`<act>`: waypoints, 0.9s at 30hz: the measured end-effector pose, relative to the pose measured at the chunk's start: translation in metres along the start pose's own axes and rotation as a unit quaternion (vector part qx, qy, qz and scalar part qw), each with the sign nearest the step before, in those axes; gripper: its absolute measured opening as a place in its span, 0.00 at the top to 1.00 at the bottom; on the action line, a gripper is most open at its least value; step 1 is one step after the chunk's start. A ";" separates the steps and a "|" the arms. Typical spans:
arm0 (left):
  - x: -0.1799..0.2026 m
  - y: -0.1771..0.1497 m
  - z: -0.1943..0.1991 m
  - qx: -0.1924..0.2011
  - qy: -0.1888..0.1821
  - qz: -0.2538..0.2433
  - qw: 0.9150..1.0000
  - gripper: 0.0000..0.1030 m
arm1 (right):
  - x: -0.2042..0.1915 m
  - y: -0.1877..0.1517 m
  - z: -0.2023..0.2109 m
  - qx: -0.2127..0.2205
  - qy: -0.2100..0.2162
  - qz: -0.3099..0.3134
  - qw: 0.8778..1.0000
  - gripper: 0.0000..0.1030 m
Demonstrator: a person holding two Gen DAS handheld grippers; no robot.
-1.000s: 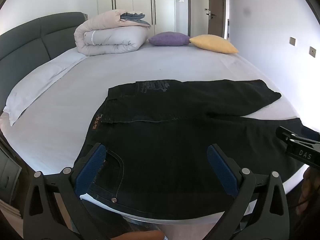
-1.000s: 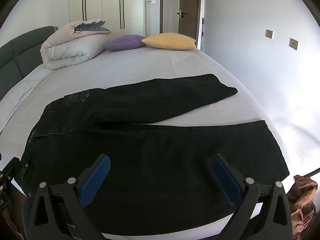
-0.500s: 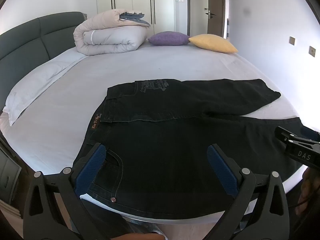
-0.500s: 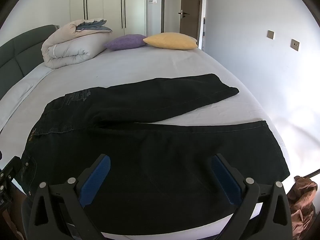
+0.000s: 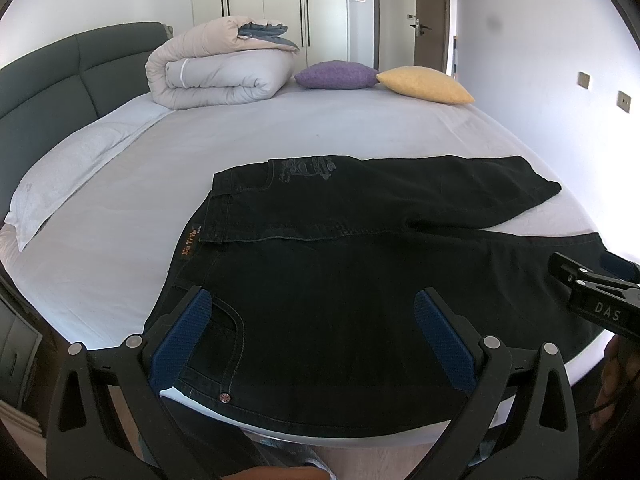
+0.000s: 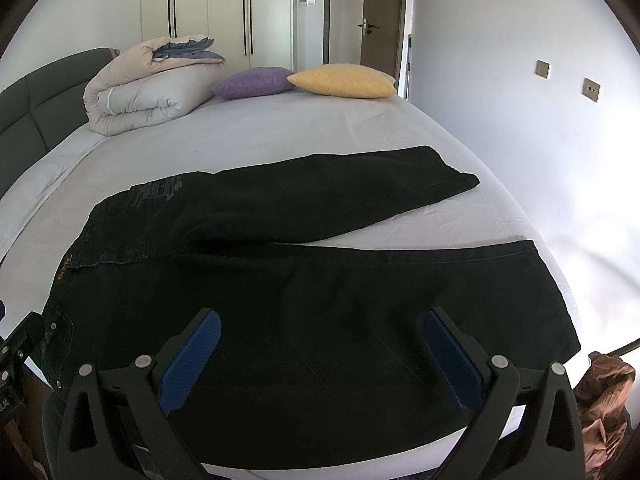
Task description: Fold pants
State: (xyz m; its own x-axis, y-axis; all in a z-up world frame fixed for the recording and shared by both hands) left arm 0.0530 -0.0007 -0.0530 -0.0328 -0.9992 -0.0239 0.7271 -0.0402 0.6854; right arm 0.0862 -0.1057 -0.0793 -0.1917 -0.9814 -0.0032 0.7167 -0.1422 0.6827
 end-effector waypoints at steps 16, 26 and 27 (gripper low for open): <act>-0.001 -0.002 -0.003 -0.003 -0.001 0.000 1.000 0.00 | -0.003 -0.002 -0.001 -0.001 -0.001 0.001 1.000 0.00; 0.001 -0.006 -0.005 -0.004 -0.002 0.001 1.000 0.00 | -0.005 -0.003 -0.003 -0.001 -0.001 0.001 1.000 0.00; 0.001 -0.007 -0.006 -0.004 -0.003 0.001 1.000 0.00 | -0.005 -0.003 -0.003 -0.002 -0.001 0.001 1.000 0.00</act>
Point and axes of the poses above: each gripper's, at about its wrist camera, not at the fingertips, and z roughly against the way its jaws point, x to its right, y to its top, the point moved 7 cm from there along -z, roughly the way its jaws point, and after that the axes turned 6 degrees about -x, right-handed, at the moved point
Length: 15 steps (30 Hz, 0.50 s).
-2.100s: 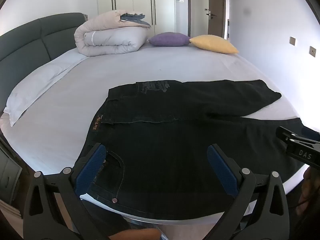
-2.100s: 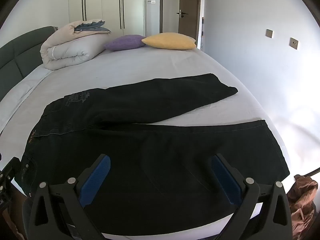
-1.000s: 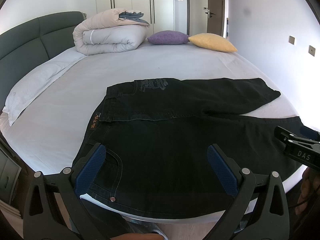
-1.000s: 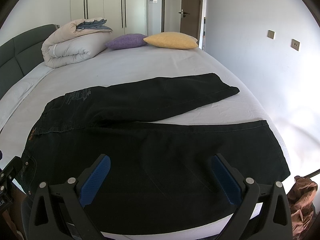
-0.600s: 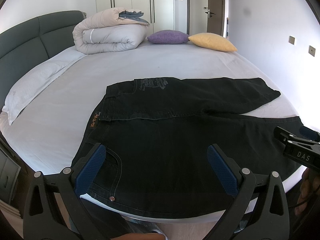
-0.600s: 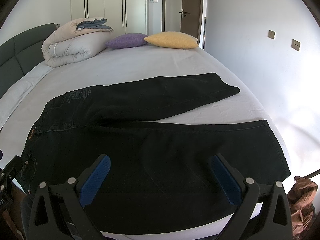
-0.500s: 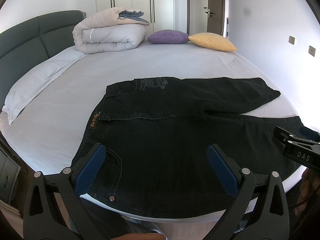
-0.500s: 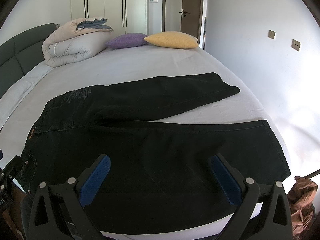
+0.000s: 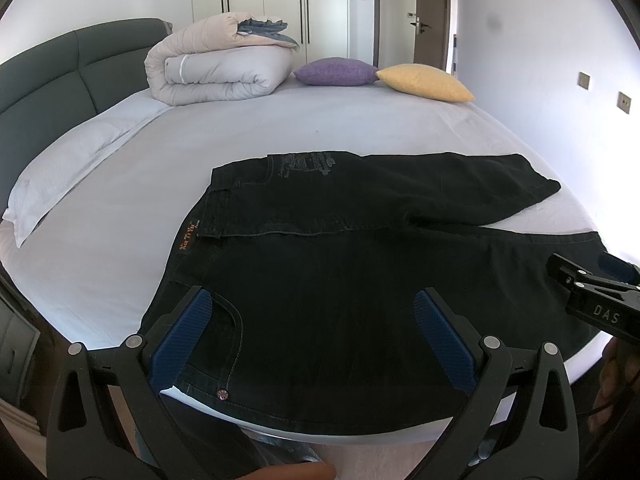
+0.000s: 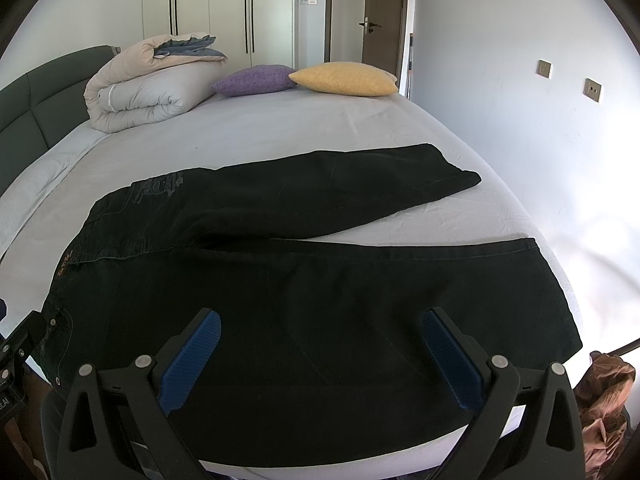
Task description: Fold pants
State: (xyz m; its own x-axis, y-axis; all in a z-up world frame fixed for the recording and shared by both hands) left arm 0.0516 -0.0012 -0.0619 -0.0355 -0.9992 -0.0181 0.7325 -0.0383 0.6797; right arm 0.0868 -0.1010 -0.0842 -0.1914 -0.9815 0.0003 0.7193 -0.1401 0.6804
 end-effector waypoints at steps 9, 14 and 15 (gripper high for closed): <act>0.000 -0.004 -0.002 -0.003 -0.003 0.000 1.000 0.00 | 0.000 0.000 0.000 0.000 0.000 0.000 1.000 0.00; 0.000 -0.006 -0.003 -0.005 -0.004 0.000 1.000 0.00 | -0.001 -0.002 -0.001 -0.001 0.000 0.002 1.000 0.00; 0.000 -0.004 -0.003 -0.005 -0.005 0.000 1.000 0.00 | -0.001 -0.002 -0.001 -0.001 0.000 0.001 1.000 0.00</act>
Point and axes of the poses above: each gripper's, at about its wrist camera, not at the fingertips, and z roughly against the way its jaws point, x to its right, y to its top, the point moved 7 cm from there along -z, roughly the way its jaws point, and after that the axes turned 6 degrees about -x, right-handed, at the moved point
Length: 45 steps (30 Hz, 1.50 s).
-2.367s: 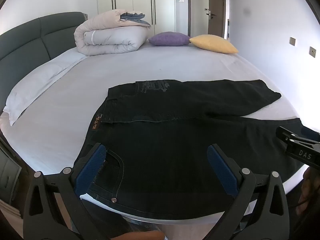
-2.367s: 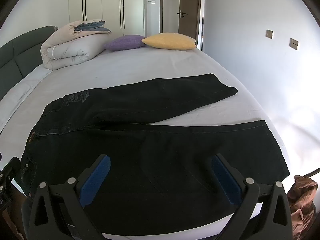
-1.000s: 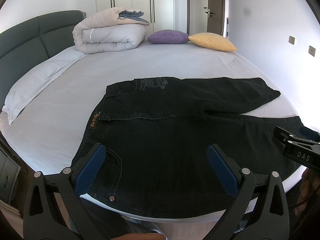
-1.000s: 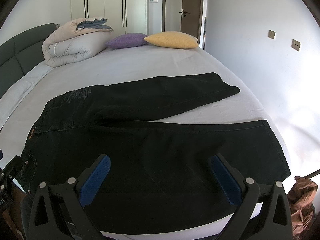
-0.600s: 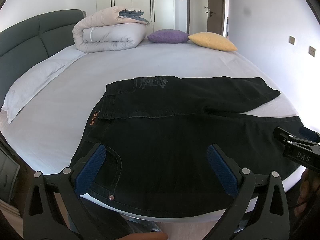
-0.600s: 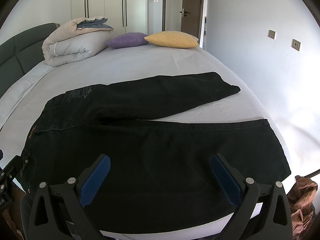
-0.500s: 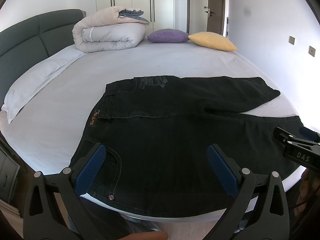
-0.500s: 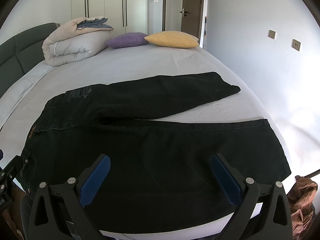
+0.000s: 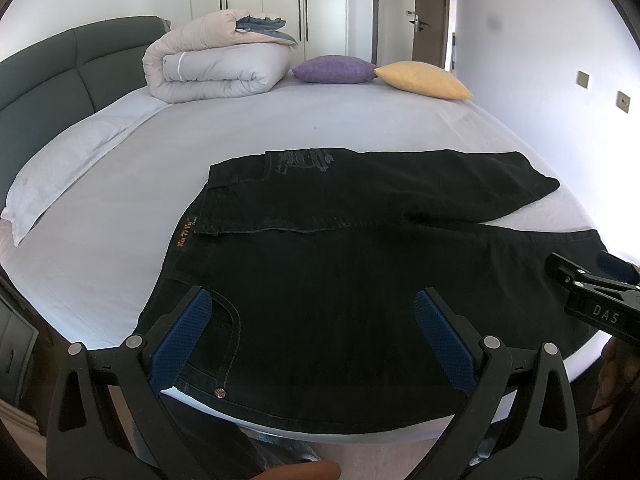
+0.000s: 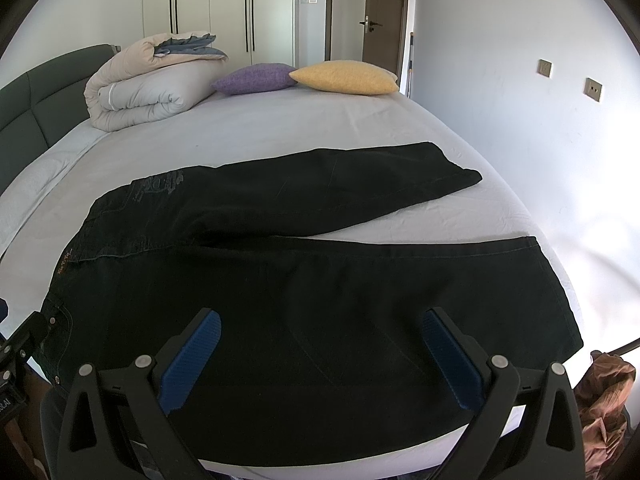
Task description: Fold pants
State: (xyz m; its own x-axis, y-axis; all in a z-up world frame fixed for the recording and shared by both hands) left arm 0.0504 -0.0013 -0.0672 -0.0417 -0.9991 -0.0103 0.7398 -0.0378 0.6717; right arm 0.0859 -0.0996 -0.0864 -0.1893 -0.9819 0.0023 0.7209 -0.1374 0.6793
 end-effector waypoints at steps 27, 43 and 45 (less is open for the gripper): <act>-0.007 -0.001 -0.011 -0.018 -0.011 0.012 1.000 0.00 | -0.005 -0.010 -0.008 -0.009 -0.001 0.004 1.000 0.00; -0.010 -0.001 -0.027 -0.043 -0.028 0.030 0.998 0.00 | -0.008 -0.012 -0.017 -0.025 0.004 0.008 1.000 0.00; -0.012 -0.002 -0.034 -0.051 -0.044 0.042 0.997 0.00 | -0.008 -0.012 -0.021 -0.027 0.011 0.007 1.000 0.00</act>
Point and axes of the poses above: each gripper's, at about its wrist camera, not at the fingertips, and z roughly against the way its jaws point, x to its right, y to its top, the point moved 7 cm from there along -z, roughly the way its jaws point, and after that the axes turned 6 degrees about -x, right-handed, at the moved point
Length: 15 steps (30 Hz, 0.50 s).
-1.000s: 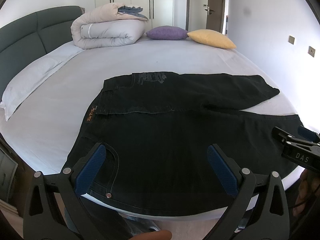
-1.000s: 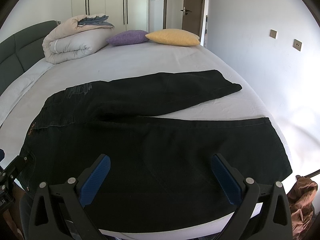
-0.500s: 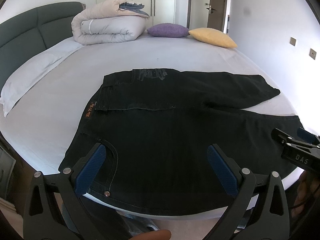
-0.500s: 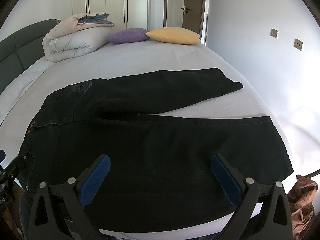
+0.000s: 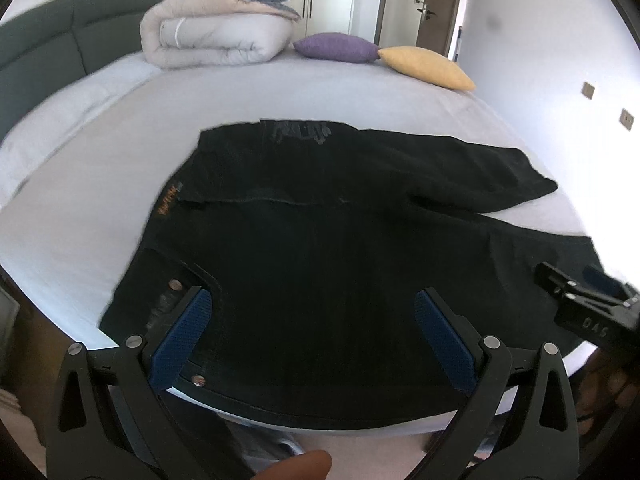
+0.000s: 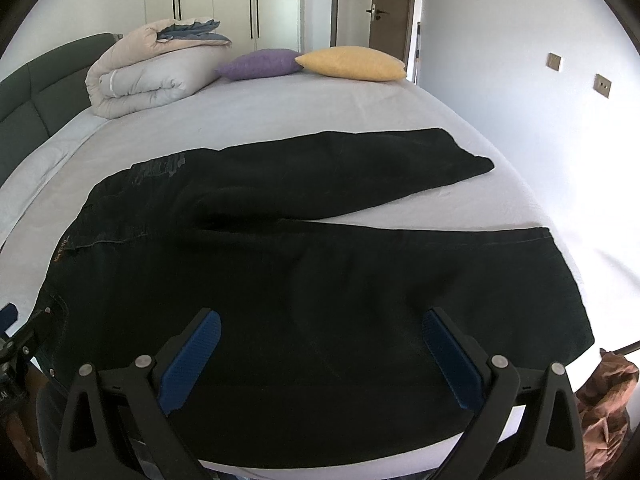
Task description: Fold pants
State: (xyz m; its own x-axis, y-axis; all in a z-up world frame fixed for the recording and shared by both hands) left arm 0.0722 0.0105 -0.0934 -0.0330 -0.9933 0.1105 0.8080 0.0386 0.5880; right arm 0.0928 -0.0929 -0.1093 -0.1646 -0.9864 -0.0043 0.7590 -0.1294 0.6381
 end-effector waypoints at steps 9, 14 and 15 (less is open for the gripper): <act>-0.003 0.000 -0.054 -0.073 -0.049 -0.032 0.996 0.00 | -0.012 0.032 -0.013 0.020 0.083 0.043 0.995 0.00; -0.019 0.033 -0.077 -0.038 -0.025 -0.060 0.997 0.00 | -0.027 0.073 -0.027 0.036 0.121 0.095 0.987 0.00; -0.022 0.044 -0.081 -0.031 -0.014 -0.075 0.997 0.00 | -0.031 0.084 -0.030 0.041 0.130 0.107 0.985 0.00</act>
State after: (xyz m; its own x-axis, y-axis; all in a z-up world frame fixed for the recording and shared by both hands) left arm 0.1562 0.0253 -0.1354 -0.1713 -0.9841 0.0481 0.8281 -0.1173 0.5482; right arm 0.1806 -0.0766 -0.0791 0.1684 -0.9843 -0.0538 0.7036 0.0817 0.7059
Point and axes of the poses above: each gripper's, at about its wrist camera, not at the fingertips, and z roughly against the way its jaws point, x to its right, y to its top, the point moved 7 cm from there along -z, roughly the way its jaws point, and after that the axes turned 6 degrees about -x, right-handed, at the moved point
